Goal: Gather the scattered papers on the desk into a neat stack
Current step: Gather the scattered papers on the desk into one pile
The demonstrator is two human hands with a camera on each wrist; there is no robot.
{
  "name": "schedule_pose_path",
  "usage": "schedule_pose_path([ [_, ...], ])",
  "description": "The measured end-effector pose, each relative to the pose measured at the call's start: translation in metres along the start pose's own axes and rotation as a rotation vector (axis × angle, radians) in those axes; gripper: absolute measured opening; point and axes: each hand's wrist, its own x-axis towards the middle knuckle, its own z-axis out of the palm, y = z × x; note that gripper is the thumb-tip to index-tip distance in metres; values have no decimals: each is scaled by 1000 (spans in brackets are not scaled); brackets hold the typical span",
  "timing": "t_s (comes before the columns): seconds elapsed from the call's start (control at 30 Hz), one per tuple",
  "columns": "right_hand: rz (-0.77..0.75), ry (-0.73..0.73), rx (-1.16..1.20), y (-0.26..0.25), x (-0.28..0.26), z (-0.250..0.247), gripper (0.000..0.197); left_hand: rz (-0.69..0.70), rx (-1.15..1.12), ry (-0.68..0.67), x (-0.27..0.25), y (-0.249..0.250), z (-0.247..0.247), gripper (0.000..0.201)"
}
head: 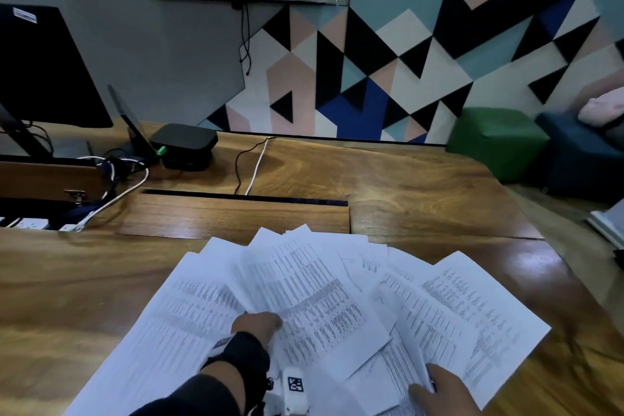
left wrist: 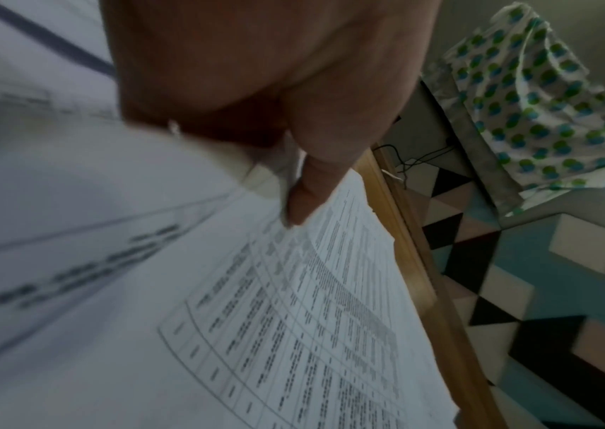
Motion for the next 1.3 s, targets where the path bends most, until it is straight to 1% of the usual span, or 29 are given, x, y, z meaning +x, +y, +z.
schedule_pose_path([
  [0.03, -7, 20, 25, 4, 1, -3, 16, 47, -174, -93, -8, 4, -5, 38],
  [0.07, -16, 48, 33, 4, -4, -9, 21, 86, -247, -120, -9, 6, -6, 37],
  [0.1, -34, 75, 75, 8, -6, -15, 19, 89, -279, -130, -19, 12, -13, 33],
  [0.13, -57, 119, 91, 2, -16, -23, 10, 119, -304, -154, -19, 11, -21, 26],
  [0.17, -68, 162, 142, -7, -25, -30, 7, 141, -324, -183, -24, 12, -31, 22],
  [0.2, -78, 227, 176, -13, -32, -37, 14, 169, -340, -200, -19, 7, -40, 21],
  [0.27, -155, 332, 227, -23, -50, -51, 22, 195, -336, -179, -14, -7, -57, 22],
  [0.37, -249, 445, 303, -27, -65, -73, 25, 164, -191, -6, 1, -30, -68, 22],
  [0.4, -288, 472, 340, -29, -70, -80, 24, 160, -147, 31, 5, -36, -67, 23],
  [0.47, -363, 490, 466, -36, -77, -94, 23, 143, -65, 23, 8, -41, -64, 27],
  [0.5, -399, 504, 566, -41, -77, -101, 21, 133, -39, 2, 7, -42, -61, 30],
  [0.57, -426, 461, 766, -51, -74, -105, 13, 112, -19, -49, 5, -42, -57, 33],
  [0.6, -429, 412, 807, -58, -70, -102, 12, 108, -22, -72, 5, -43, -56, 34],
  [0.67, -415, 373, 767, -67, -53, -86, 25, 91, -40, -133, 2, -41, -52, 39],
  [0.7, -401, 370, 738, -74, -46, -70, 24, 73, -66, -162, 1, -39, -50, 43],
  [0.77, -363, 382, 619, -85, -34, -34, 6, 29, -148, -193, 1, -35, -48, 49],
  [0.8, -337, 377, 544, -88, -28, -15, 8, 7, -193, -204, 1, -34, -46, 45],
  [0.83, -304, 342, 490, -89, -23, 4, 11, -11, -251, -225, -3, -33, -45, 36],
  [0.9, -216, 274, 436, -89, -17, 35, 8, -32, -356, -312, -15, -27, -44, 21],
  [0.93, -179, 260, 405, -88, -14, 47, 10, -38, -384, -345, -19, -26, -43, 19],
  [0.97, -154, 253, 373, -86, -11, 57, 16, -13, -378, -353, -20, -28, -39, 18],
  [1.0, -131, 238, 345, -84, -9, 64, 21, 33, -356, -332, -18, -31, -36, 20],
  [1.03, -115, 218, 324, -84, -9, 68, 25, 84, -336, -300, -16, -34, -33, 26],
  [1.1, -100, 189, 346, -85, -8, 70, 27, 102, -286, -265, -15, -37, -27, 35],
  [1.17, -104, 194, 420, -85, -9, 63, 24, 107, -255, -277, -20, -33, -28, 29],
  [1.2, -113, 193, 459, -85, -10, 60, 27, 117, -258, -297, -23, -30, -30, 28],
  [1.23, -119, 166, 522, -87, -12, 53, 33, 126, -272, -316, -21, -25, -35, 41],
  [1.27, -122, 106, 626, -85, -14, 50, 40, 130, -277, -351, -19, -26, -39, 65],
  [1.3, -113, 28, 743, -83, -13, 45, 46, 145, -275, -394, -17, -23, -44, 84],
])
